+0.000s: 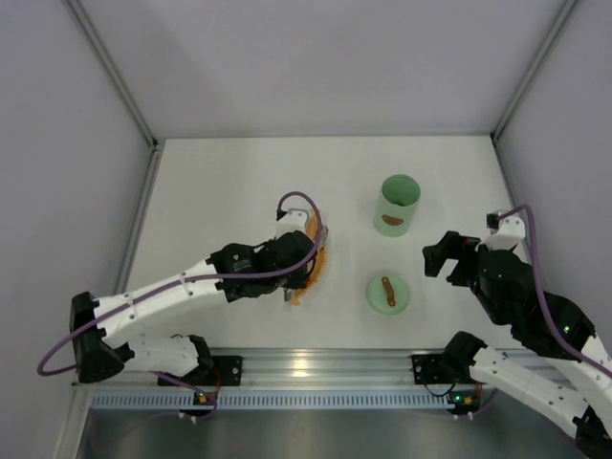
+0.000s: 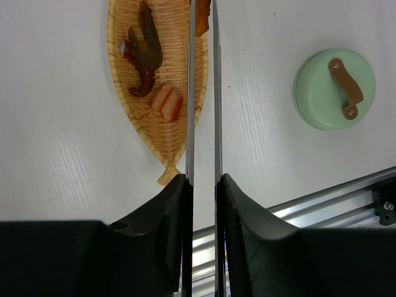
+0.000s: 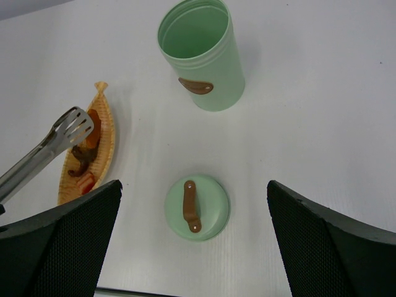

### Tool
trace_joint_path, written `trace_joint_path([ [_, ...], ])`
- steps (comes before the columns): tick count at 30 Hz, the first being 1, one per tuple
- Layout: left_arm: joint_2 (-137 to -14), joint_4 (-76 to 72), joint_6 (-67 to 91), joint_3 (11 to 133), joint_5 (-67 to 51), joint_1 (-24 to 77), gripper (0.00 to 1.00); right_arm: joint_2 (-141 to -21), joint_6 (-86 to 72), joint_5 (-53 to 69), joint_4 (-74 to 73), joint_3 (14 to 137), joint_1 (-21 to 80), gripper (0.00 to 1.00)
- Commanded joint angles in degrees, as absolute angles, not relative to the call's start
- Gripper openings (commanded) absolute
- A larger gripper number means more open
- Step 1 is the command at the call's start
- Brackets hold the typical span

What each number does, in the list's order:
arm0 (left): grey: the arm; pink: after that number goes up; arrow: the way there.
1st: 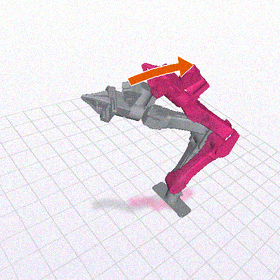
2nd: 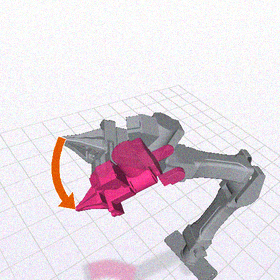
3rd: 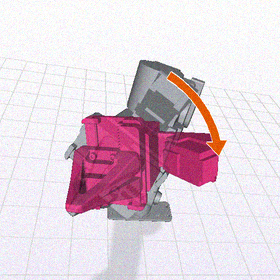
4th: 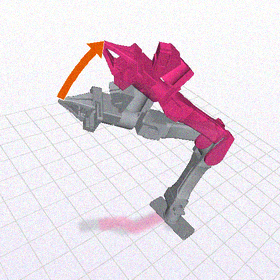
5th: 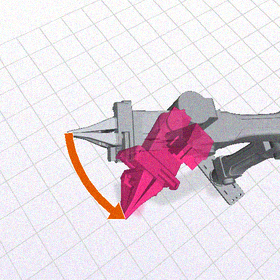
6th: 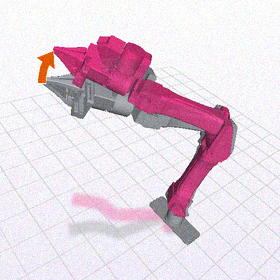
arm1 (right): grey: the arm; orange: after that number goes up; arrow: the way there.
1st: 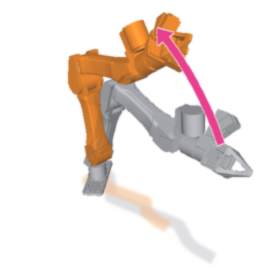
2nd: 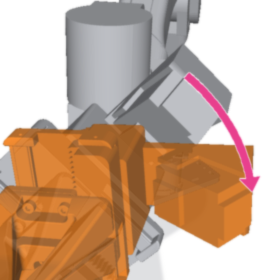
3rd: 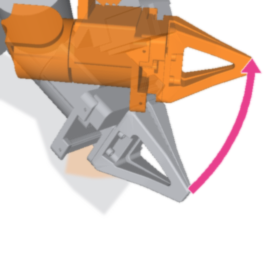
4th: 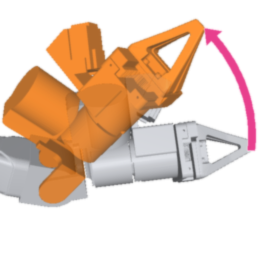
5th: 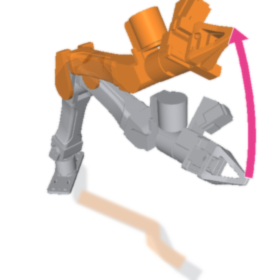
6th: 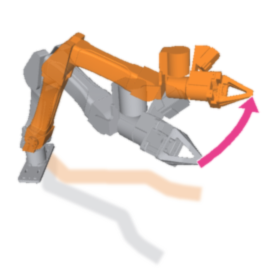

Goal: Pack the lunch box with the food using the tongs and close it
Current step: Pick up the fake food from the plate, then place the fake food in the packing box.

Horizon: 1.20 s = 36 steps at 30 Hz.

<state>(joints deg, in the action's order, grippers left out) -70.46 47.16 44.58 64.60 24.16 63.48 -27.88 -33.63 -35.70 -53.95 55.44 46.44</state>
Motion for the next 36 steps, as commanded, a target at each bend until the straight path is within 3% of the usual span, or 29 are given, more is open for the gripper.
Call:
trace_joint_path([
  [1,-71.01,46.32,42.28,70.30,26.10,63.72,0.17,-27.77,-33.66,-35.95,-51.68,56.34,47.02,0.99],
  [21,-95.35,39.29,32.17,105.10,22.85,63.72,0.18,-27.69,-33.75,-37.88,-54.75,59.50,47.02,1.00],
  [31,-104.93,34.28,31.11,110.82,24.08,63.19,0.18,-26.54,-33.92,-38.58,-57.56,60.91,47.02,0.99],
  [36,-105.82,34.10,31.38,110.74,24.87,63.19,0.31,-25.58,-33.66,-38.94,-58.01,61.26,47.02,0.99],
])
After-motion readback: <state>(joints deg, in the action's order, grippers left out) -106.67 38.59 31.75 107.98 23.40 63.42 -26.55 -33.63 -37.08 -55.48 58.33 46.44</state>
